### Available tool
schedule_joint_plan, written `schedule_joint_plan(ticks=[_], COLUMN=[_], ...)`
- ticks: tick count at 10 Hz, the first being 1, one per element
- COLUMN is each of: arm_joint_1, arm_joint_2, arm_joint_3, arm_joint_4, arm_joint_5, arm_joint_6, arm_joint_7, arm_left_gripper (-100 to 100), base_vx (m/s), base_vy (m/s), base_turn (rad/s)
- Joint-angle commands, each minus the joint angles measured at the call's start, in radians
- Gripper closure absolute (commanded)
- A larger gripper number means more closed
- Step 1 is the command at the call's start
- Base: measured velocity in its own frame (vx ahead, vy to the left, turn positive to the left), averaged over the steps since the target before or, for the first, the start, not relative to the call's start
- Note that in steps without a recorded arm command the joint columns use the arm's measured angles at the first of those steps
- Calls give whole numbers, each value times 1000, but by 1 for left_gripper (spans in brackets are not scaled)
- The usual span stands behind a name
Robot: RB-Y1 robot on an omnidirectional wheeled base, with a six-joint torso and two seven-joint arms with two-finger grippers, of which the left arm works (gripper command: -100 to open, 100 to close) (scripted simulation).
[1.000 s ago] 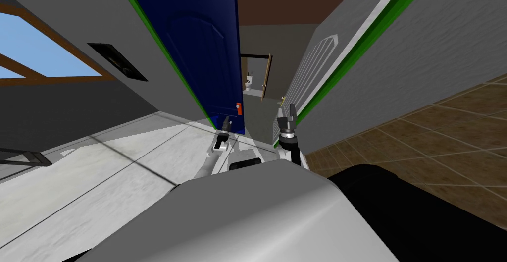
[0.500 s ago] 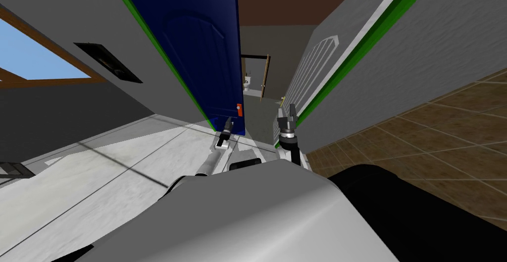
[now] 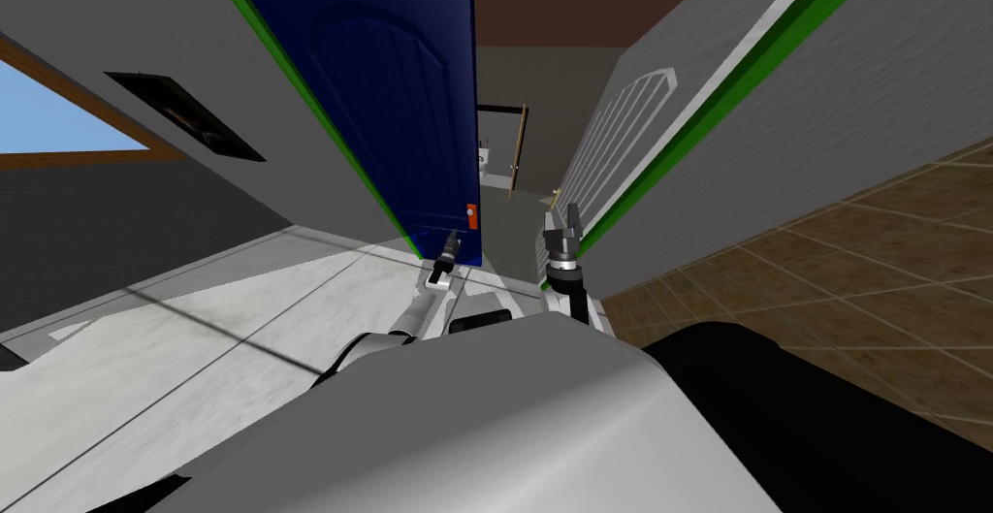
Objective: Push the door open
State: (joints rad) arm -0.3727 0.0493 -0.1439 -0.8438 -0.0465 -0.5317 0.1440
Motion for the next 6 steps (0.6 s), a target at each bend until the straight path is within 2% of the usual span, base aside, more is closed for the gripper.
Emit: schedule_joint_plan(ticks=[1, 6], arm_joint_1=[-18, -85], arm_joint_2=[-3, -19], arm_joint_3=[-2, -10], arm_joint_4=[30, 137], arm_joint_5=[1, 2], arm_joint_6=[2, 10], arm_joint_7=[3, 11], arm_left_gripper=[-100, -100], base_vx=[26, 64], base_vy=[43, 84], base_turn=[-34, -51])
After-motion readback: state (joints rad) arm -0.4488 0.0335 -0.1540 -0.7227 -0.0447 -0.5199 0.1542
